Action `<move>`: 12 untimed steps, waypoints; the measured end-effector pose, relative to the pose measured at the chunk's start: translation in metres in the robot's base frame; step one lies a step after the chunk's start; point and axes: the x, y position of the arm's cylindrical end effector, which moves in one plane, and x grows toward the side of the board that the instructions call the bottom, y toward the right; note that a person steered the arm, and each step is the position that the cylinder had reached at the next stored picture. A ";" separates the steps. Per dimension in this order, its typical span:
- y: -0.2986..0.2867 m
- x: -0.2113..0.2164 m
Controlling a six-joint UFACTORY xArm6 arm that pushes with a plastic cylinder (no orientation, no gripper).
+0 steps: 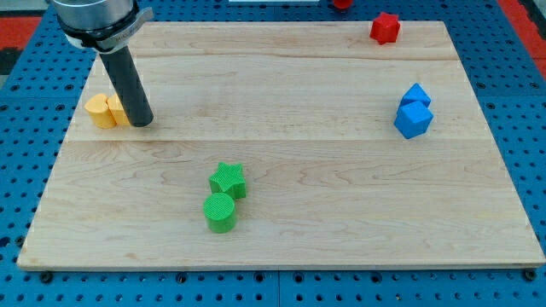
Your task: Move the yellow heart and the yellow hexagon to the center left
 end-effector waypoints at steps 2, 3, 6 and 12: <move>-0.111 0.052; -0.122 0.037; -0.101 -0.035; -0.063 0.021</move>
